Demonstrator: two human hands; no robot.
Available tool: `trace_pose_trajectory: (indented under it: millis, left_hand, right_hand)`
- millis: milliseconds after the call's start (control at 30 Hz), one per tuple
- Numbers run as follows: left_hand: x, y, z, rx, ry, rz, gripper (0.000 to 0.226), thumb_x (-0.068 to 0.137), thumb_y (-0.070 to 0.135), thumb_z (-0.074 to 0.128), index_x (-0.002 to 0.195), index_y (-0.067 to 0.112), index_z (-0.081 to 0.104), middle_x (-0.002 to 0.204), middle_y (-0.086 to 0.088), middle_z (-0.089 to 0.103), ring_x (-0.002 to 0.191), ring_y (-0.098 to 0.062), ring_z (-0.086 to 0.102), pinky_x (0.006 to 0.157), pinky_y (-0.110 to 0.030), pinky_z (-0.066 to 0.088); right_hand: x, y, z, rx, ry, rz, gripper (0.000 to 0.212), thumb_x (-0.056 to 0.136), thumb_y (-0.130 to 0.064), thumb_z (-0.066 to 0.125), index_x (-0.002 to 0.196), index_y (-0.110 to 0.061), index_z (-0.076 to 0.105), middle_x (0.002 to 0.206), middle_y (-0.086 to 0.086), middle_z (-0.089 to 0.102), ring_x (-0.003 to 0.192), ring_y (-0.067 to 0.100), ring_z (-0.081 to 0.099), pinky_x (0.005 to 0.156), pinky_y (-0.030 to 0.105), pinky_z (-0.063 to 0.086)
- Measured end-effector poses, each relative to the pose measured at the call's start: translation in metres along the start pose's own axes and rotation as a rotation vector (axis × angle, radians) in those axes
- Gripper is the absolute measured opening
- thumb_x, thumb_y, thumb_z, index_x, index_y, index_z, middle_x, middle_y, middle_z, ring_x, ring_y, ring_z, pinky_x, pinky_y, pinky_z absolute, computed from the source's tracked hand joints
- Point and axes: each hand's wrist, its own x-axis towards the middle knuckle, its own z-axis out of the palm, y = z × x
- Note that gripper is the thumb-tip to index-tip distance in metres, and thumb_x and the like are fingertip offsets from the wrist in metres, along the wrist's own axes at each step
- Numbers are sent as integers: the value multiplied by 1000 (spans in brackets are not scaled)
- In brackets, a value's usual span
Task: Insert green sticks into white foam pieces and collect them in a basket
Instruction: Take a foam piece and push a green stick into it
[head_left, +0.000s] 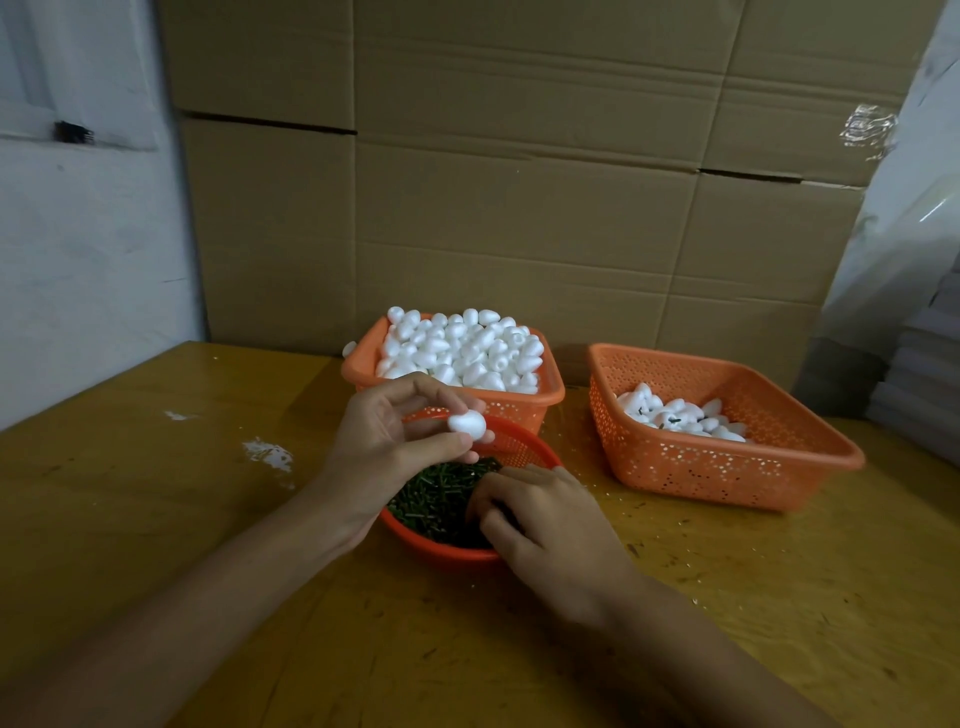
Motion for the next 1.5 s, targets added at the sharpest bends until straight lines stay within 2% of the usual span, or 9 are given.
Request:
trace_pose_trajectory:
  millis: [67, 167, 400, 600, 800, 900, 1100, 1300, 1500]
  left_hand:
    - [0, 0, -1, 24, 1, 9, 18, 77, -4, 78, 88, 9, 73, 112, -17, 76, 99, -38, 77, 75, -31, 63]
    - [0, 0, -1, 41, -3, 18, 18, 76, -3, 79, 88, 11, 75, 111, -15, 77, 98, -37, 77, 75, -31, 62]
    - [0, 1, 2, 60, -25, 34, 19, 75, -5, 78, 87, 8, 75, 110, -15, 77, 98, -37, 77, 73, -31, 62]
    - [0, 0, 1, 75, -24, 57, 19, 74, -6, 79, 88, 7, 76, 110, -15, 77, 99, -35, 77, 74, -32, 62]
    - [0, 0, 0, 69, -26, 62, 22, 75, -6, 79, 87, 12, 78, 110, -14, 78, 101, -33, 76, 75, -32, 61]
    - [0, 0, 0, 65, -31, 59, 20, 75, -6, 78, 88, 10, 77, 110, -15, 77, 101, -33, 76, 74, -31, 61]
    - [0, 1, 1, 56, -20, 48, 18, 74, -7, 78, 87, 5, 75, 109, -15, 78, 100, -34, 76, 72, -32, 61]
    - [0, 0, 0, 61, -27, 48, 20, 76, -11, 77, 89, 4, 75, 110, -15, 77, 101, -36, 76, 73, -32, 62]
    - [0, 0, -1, 38, -13, 34, 19, 75, -6, 77, 91, 2, 73, 111, -15, 77, 102, -35, 76, 72, -31, 61]
  right_hand:
    - [4, 4, -6, 115, -60, 6, 23, 100, -32, 51, 109, -28, 71, 107, -13, 70, 100, 5, 58, 91, 32, 38]
    - [7, 8, -14, 277, -135, 51, 24, 94, -16, 65, 110, -28, 76, 107, -12, 73, 98, 4, 61, 85, 28, 45]
    - [8, 17, -10, 463, -77, 62, 15, 93, -16, 79, 99, -29, 83, 102, -14, 77, 97, 2, 68, 89, 26, 54]
    - [9, 27, -9, 504, -55, -7, 18, 98, -12, 74, 106, -25, 82, 101, -17, 80, 100, -4, 72, 92, 22, 55]
    - [8, 35, -16, 551, -113, -36, 28, 101, -12, 69, 126, -24, 73, 112, -15, 79, 112, -2, 70, 101, 25, 55]
    - [8, 35, -15, 493, -131, -36, 28, 100, -8, 70, 122, -24, 75, 113, -15, 78, 110, -4, 69, 99, 21, 53]
    - [7, 32, -15, 496, -151, -6, 19, 100, -15, 69, 109, -28, 80, 108, -14, 77, 107, 6, 69, 99, 44, 54]
    - [8, 30, -13, 480, -164, -10, 16, 101, -20, 68, 107, -29, 80, 106, -10, 77, 102, 16, 70, 95, 53, 53]
    - [8, 30, -12, 491, -173, -22, 14, 102, -23, 68, 107, -30, 79, 106, -12, 77, 102, 13, 70, 95, 54, 53]
